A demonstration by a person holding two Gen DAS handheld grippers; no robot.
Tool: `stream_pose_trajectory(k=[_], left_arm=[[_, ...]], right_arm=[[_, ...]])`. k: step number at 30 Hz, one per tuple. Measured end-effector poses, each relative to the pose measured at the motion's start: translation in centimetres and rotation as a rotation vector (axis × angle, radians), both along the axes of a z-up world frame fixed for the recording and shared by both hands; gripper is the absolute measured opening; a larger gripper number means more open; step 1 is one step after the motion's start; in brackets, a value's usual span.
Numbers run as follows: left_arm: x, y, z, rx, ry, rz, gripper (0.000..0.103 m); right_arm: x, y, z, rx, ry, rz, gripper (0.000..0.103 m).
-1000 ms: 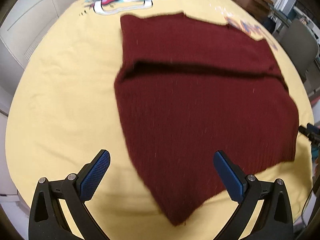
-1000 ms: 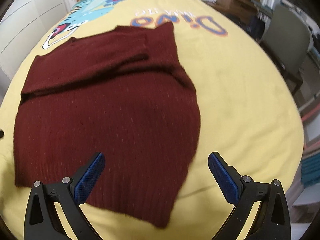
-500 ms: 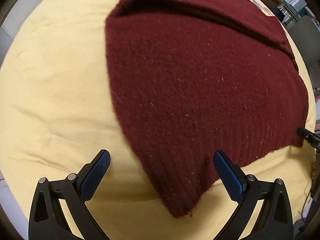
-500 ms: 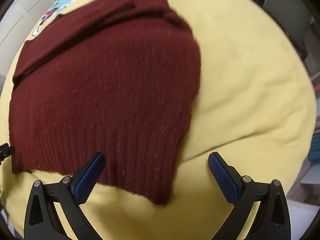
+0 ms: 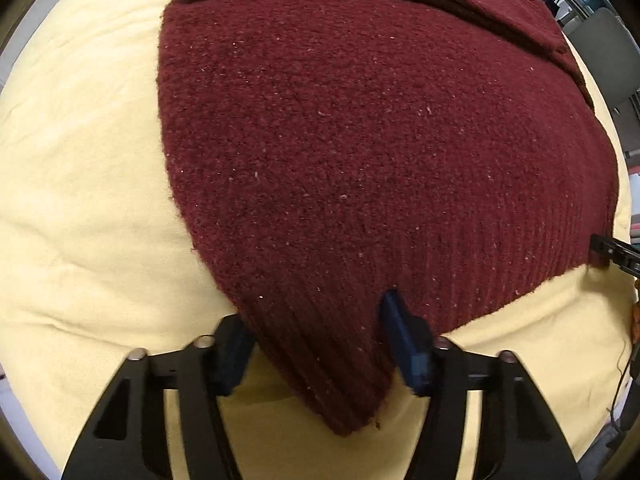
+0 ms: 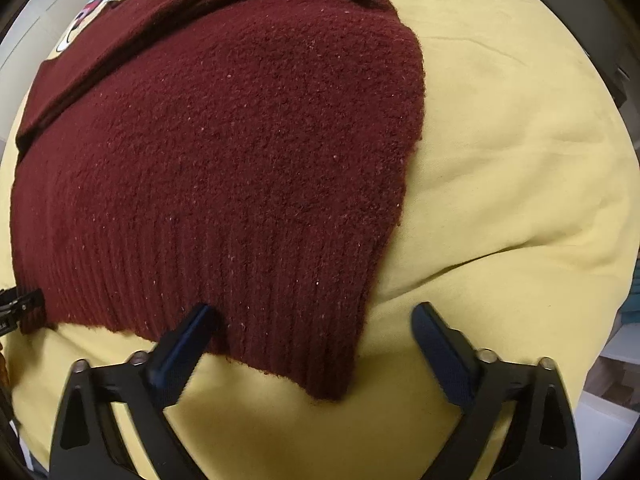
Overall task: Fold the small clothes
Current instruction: 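Grasp the sweater hem with both grippers and lift it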
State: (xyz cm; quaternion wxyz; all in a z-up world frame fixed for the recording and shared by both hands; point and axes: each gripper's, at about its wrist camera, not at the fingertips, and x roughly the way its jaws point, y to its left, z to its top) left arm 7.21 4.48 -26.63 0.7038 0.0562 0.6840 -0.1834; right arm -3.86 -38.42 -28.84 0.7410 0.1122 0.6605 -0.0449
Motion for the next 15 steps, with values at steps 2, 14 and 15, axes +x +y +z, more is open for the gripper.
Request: stream_pose_trajectory(k=[2, 14, 15], left_arm=[[0.1, 0.0, 0.2, -0.040, 0.020, 0.004, 0.031], [1.7, 0.2, 4.9, -0.181, 0.000, -0.011, 0.010], [2.7, 0.9, 5.2, -0.191, -0.011, -0.009, 0.010]], right_arm=[[0.0, 0.0, -0.2, 0.028, 0.014, -0.001, 0.055], [0.9, 0.4, 4.2, 0.157, -0.087, 0.017, 0.011], [1.2, 0.3, 4.9, 0.163, -0.106, 0.016, 0.011]])
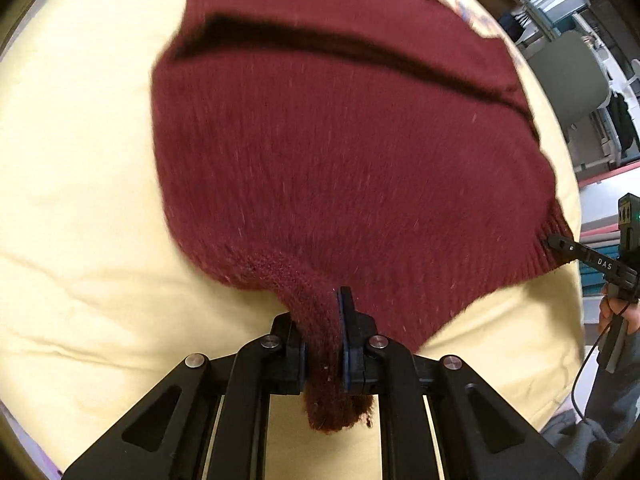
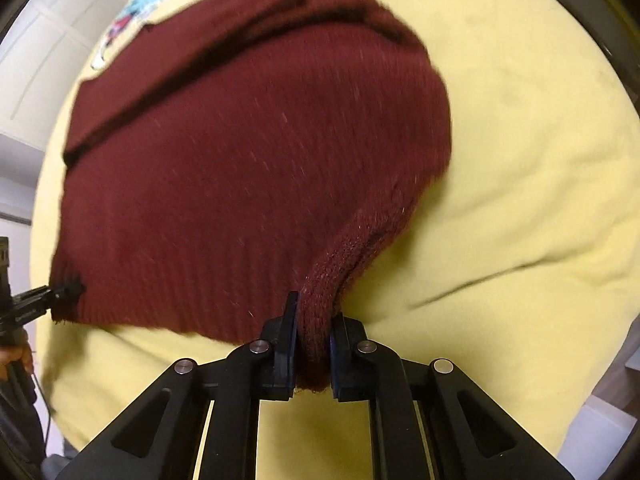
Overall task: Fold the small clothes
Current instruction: 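Grasp the sweater hem with both grippers and lift it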
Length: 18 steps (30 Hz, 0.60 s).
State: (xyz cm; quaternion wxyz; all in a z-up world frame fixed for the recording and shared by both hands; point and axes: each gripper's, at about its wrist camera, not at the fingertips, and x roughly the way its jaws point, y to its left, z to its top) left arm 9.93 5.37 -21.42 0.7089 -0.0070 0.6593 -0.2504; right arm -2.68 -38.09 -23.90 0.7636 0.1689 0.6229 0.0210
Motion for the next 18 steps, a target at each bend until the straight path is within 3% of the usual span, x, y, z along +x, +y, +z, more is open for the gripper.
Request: stream_pose_trajectory(k=[4, 11, 18], left_arm=[[1.3, -0.2, 2.9, -0.053, -0.059, 0.016, 0.010], [8.2, -0.2, 8.5, -0.092, -0.217, 0.055, 0.010], [15.1, -0.9, 11.8, -0.106, -0.324, 0.126, 0.010]], right_arm=[[1.4, -0.4, 3.1, 0.026, -0.085, -0.009, 0.011], [6.0, -2.6, 9.4, 0.021, -0.279, -0.077, 0.011], [13.8, -3.9, 12.1, -0.038, -0.399, -0.113, 0.011]])
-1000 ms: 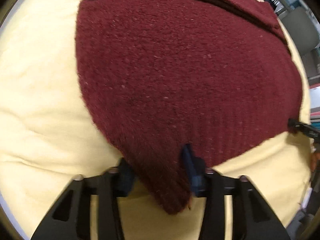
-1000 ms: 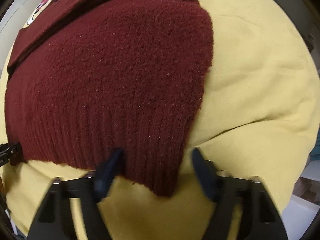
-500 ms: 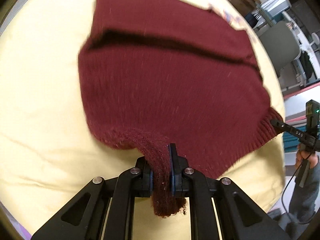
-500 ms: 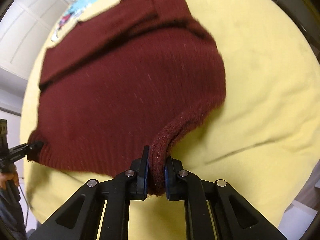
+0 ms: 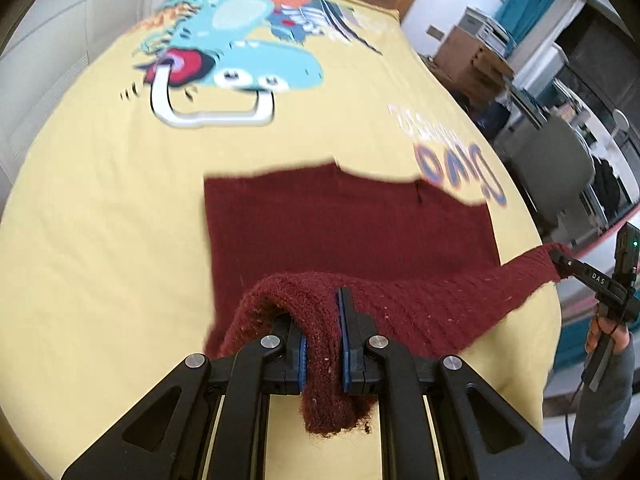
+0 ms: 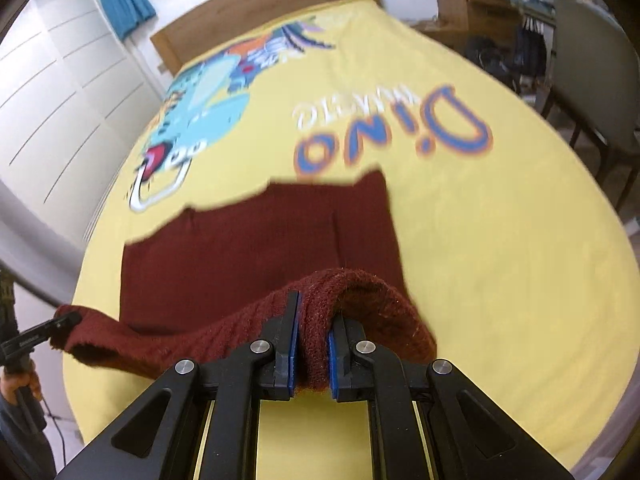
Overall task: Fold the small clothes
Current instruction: 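Grasp the sweater hem with both grippers and lift it, then fold the hem up toward the collar and release both grippers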
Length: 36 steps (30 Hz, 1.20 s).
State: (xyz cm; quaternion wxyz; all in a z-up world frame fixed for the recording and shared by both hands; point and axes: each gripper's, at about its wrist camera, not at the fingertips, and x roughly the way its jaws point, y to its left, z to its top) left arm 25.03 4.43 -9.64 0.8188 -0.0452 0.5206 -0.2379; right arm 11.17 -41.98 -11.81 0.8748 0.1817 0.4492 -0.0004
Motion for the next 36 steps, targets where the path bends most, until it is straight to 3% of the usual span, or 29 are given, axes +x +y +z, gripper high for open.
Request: stream_pose_trajectory(k=[6, 12, 17, 20, 21, 22, 23, 24, 26, 27, 29, 31, 32, 34, 35, 36], left_arm=[[4.8, -1.6, -0.7, 0.041, -0.018, 0.027, 0.010], [7.4, -2.2, -5.0, 0.116, 0.011, 0.042, 0.010], [8.1, -2.5, -8.2, 0.172, 0.020, 0.062, 0.012], [8.2, -3.0, -9.2, 0.214, 0.040, 0.067, 0.023], [8.2, -3.0, -9.3, 0.223, 0.044, 0.075, 0.027], [8.1, -3.0, -9.2, 0.223, 0.043, 0.078, 0.035], [8.1, -3.1, -9.0, 0.213, 0.035, 0.079, 0.046], [8.0, -3.1, -8.7, 0.206, 0.028, 0.083, 0.051], [7.8, -3.2, -7.8, 0.214, 0.001, 0.101, 0.080], [7.7, -3.2, -7.2, 0.211, -0.011, 0.104, 0.086], [7.4, -3.4, -6.3, 0.185, -0.025, 0.100, 0.090], [6.9, -3.7, -5.6, 0.180, -0.044, 0.098, 0.093], [6.4, -4.2, -5.2, 0.174, -0.064, 0.094, 0.101], [5.7, -4.8, -5.0, 0.162, -0.084, 0.080, 0.102], [5.1, -5.5, -5.1, 0.163, -0.090, 0.062, 0.102], [4.6, -6.0, -5.3, 0.169, -0.095, 0.049, 0.102]], right_arm=[[6.7, -0.8, 0.7, -0.047, 0.009, -0.023, 0.011], [11.5, -0.2, -3.1, -0.096, 0.120, -0.014, 0.011], [13.0, 0.2, -6.6, -0.117, 0.189, -0.028, 0.011], [13.3, 0.4, -8.0, -0.121, 0.217, -0.028, 0.015], [13.2, 0.5, -8.2, -0.128, 0.220, -0.027, 0.024], [13.2, 0.6, -8.4, -0.140, 0.223, -0.029, 0.031], [13.0, 0.7, -8.4, -0.153, 0.225, -0.027, 0.044], [12.8, 0.7, -8.2, -0.155, 0.216, -0.020, 0.049], [12.5, 0.7, -7.7, -0.159, 0.196, -0.019, 0.060], [12.3, 0.7, -7.2, -0.163, 0.186, -0.024, 0.070], [11.8, 0.8, -6.3, -0.163, 0.153, -0.030, 0.080], [11.3, 1.2, -5.4, -0.170, 0.117, -0.028, 0.082], [11.0, 1.5, -5.1, -0.179, 0.104, -0.026, 0.085], [10.5, 2.4, -4.5, -0.184, 0.069, -0.004, 0.094], [10.2, 3.0, -4.3, -0.180, 0.050, 0.010, 0.103], [9.8, 3.7, -4.2, -0.177, 0.031, 0.026, 0.103]])
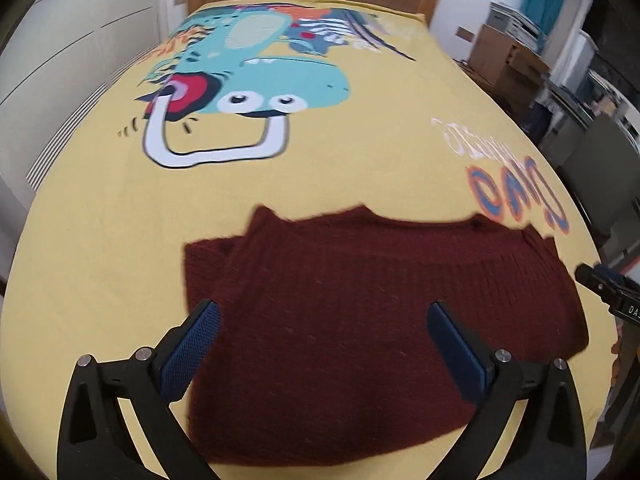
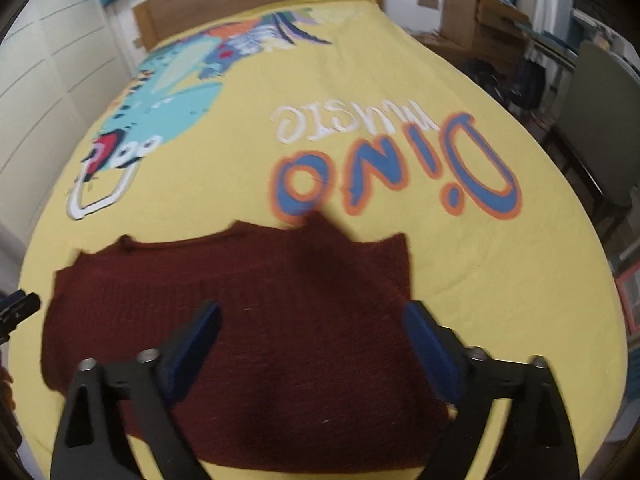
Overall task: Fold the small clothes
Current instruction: 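Fold the hem up toward the collar and release both grippers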
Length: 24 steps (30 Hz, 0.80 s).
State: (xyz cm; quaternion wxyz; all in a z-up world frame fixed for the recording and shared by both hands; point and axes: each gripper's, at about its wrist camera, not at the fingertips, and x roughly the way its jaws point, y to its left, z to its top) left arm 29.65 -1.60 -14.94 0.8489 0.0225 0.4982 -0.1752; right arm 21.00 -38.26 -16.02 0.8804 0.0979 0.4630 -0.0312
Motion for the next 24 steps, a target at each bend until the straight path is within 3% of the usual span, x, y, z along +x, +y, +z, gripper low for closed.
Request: stream_pose_trajectory(k=[6, 13, 17, 24], left_arm=[[-3.4, -2.5, -2.6, 0.036, -0.061, -0.062, 0.102], [-4.4, -2.4, -8.2, 0.127, 0.004, -0.057, 0.102], [-4.2, -0.3, -9.1, 0.125, 0.008, -0.039, 0.102], [-3.6, 2.1, -8.5, 0.150, -0.012, -0.005, 0.102]], right_arm=[[-2.2, 5.0, -2.0, -0.054, -0.014, 0.091, 0.103], [-4.6, 8.7, -7.4, -0.129, 0.035, 0.125, 0.103], [-4.9, 7.3, -8.9, -0.097, 0.056, 0.102, 0.103], [-5.0, 2.7, -8.5, -0.113, 0.055, 0.029, 0.103]])
